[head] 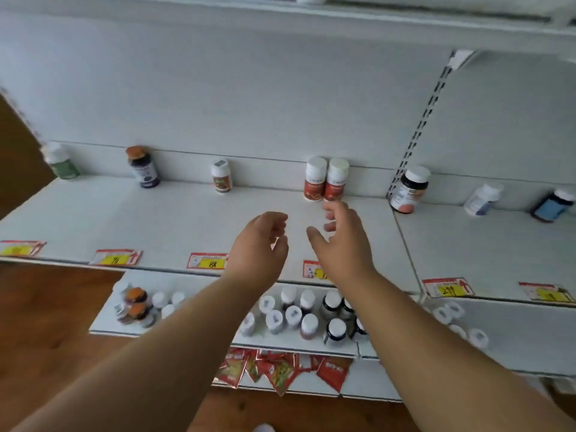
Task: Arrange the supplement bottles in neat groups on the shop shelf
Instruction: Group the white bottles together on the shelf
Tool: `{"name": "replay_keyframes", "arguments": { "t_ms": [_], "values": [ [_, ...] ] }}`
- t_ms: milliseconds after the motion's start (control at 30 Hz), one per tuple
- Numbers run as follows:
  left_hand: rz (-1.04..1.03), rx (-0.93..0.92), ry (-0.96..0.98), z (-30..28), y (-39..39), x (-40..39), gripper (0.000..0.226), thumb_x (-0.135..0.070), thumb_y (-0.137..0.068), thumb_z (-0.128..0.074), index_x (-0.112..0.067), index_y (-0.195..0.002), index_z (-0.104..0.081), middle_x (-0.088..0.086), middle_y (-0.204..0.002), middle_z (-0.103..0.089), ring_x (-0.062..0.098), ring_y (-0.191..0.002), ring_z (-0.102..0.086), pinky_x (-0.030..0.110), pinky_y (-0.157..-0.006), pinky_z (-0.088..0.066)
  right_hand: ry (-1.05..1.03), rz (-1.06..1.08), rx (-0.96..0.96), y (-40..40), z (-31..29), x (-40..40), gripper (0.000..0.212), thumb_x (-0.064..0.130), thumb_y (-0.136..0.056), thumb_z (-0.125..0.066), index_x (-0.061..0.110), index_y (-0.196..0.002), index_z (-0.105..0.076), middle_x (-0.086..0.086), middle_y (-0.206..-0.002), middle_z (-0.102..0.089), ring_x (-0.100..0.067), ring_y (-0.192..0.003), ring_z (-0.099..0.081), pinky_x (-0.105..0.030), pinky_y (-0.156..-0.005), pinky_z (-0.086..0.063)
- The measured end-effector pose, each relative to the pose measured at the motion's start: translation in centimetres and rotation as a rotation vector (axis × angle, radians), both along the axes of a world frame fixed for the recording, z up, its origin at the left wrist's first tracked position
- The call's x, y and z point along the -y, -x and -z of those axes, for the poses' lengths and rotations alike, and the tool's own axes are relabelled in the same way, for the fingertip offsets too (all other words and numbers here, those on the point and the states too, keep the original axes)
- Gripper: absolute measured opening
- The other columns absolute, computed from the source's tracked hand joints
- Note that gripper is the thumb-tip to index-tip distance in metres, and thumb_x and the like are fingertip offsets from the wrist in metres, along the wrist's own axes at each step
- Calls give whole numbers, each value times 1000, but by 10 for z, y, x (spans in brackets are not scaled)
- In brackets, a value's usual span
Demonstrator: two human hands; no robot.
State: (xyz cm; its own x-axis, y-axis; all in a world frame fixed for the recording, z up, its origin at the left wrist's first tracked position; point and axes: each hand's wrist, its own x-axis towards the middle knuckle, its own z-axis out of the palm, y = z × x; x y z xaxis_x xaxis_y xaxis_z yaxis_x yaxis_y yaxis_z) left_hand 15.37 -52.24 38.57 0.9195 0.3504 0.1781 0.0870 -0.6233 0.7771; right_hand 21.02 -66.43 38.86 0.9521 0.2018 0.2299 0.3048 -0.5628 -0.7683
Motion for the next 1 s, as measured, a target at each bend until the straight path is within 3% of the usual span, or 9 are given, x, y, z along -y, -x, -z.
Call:
{"name": "replay_keyframes", "arguments": {
  "t_ms": [100,267,400,533,733,1000],
  "values": [
    [-75,-43,-12,8,57,-18,33,-13,-93,-59,-23,-124,-59,-11,-111,-63,3,-96,-60,3,-79,-39,-4,-116,-43,45,12,-23,45,28,-90,-68,26,-130,-48,4,-126,-49,-5,-99,-54,-15,-80,-43],
    [-156,-99,-69,17,138,-77,35,-17,-93,-61,-30,-126,-56,-15,-114,-61,1,-98,-59,25,-86,-53,52,-316,-66,112,20,-84,44,31,-89,-69,31,-127,-48,9,-120,-47,-4,-101,-53,-24,-85,-48],
    [-212,-158,-130,39,188,-151,38,-19,-93,-63,-29,-129,-56,-14,-117,-61,3,-96,-58,21,-82,-50,121,-400,-49,148,38,-150,42,33,-89,-68,33,-126,-49,12,-120,-47,-4,-100,-52,-32,-86,-52],
    [-198,-202,-164,73,226,-238,35,-22,-92,-64,-28,-126,-58,-12,-120,-61,5,-99,-60,23,-82,-52,188,-412,-70,178,66,-232,41,30,-90,-67,32,-127,-49,9,-123,-49,-9,-104,-54,-32,-87,-51],
    [-70,-393,-368,110,246,-361,45,-29,-96,-57,-30,-140,-48,-5,-138,-52,19,-125,-51,33,-100,-45,288,-403,-168,210,112,-355,42,30,-89,-69,28,-128,-52,4,-125,-50,-13,-112,-54,-30,-93,-50],
    [-52,-495,-230,228,207,-437,46,-29,-95,-55,-29,-141,-47,-3,-137,-53,21,-124,-52,33,-98,-46,456,-404,-263,173,228,-441,43,32,-90,-67,28,-129,-51,2,-126,-51,-18,-113,-55,-32,-91,-50]
  ]
}}
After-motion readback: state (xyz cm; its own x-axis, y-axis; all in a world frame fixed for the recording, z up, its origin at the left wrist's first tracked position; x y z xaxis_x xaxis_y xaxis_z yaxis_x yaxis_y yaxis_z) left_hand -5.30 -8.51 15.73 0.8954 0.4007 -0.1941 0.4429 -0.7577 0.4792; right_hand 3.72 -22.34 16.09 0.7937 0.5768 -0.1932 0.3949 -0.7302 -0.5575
